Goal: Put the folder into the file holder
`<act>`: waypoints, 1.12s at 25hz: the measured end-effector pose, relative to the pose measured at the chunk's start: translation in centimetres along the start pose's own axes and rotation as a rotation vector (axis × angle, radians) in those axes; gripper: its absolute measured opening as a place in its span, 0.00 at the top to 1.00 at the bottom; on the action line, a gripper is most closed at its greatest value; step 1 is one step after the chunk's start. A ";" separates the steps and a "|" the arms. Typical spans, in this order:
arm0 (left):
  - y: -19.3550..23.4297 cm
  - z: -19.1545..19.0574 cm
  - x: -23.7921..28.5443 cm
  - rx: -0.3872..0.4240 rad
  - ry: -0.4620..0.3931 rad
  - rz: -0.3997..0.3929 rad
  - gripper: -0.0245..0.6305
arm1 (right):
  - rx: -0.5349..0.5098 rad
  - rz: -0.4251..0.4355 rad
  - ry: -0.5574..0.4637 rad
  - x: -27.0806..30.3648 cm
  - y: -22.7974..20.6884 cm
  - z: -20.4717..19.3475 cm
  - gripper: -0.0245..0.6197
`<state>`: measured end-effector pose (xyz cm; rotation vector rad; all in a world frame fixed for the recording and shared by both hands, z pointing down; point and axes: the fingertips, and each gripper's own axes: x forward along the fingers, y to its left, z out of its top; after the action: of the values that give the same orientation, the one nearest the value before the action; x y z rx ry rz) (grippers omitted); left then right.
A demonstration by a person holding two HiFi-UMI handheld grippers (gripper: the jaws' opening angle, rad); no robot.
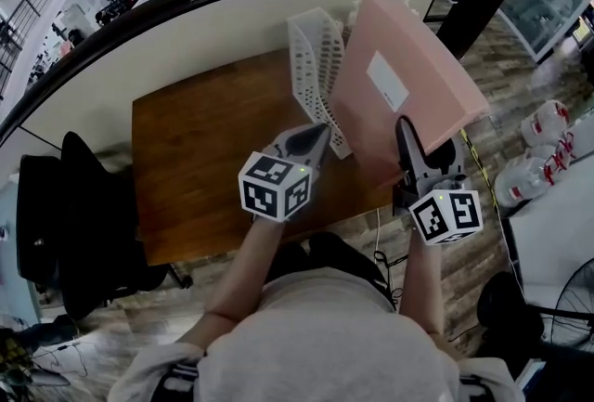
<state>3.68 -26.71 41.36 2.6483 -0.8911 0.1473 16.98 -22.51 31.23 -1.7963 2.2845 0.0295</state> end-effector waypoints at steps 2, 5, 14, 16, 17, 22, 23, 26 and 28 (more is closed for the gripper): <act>0.1 -0.2 0.0 -0.006 0.001 0.011 0.94 | -0.010 0.019 0.008 0.3 0.1 -0.1 0.51; 0.5 -0.2 0.4 -0.015 0.005 0.034 0.94 | -0.018 0.049 0.020 1.0 0.2 -0.4 0.51; 1.3 -0.1 0.5 -0.032 0.018 0.082 0.94 | -0.016 0.116 0.042 3.6 0.1 -0.8 0.51; 1.5 -0.1 0.6 -0.034 0.017 0.088 0.94 | -0.017 0.124 0.049 4.2 0.1 -1.0 0.51; 1.5 0.0 0.6 -0.034 0.015 0.090 0.94 | -0.019 0.128 0.055 4.4 0.1 -1.1 0.51; 2.1 0.7 0.9 -0.037 -0.006 0.097 0.94 | -0.030 0.157 0.066 5.8 0.5 -1.5 0.51; 2.2 0.8 1.0 -0.038 -0.009 0.101 0.94 | -0.029 0.156 0.070 6.0 0.5 -1.6 0.51; 2.6 1.1 1.1 -0.039 -0.018 0.117 0.94 | -0.024 0.155 0.073 6.7 0.3 -1.7 0.51; 2.9 1.3 1.1 -0.042 -0.023 0.129 0.94 | -0.026 0.162 0.071 7.2 0.4 -1.8 0.51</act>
<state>2.75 -29.95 41.19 2.5588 -1.0612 0.1277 14.71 -29.59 31.56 -1.6457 2.4854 0.0237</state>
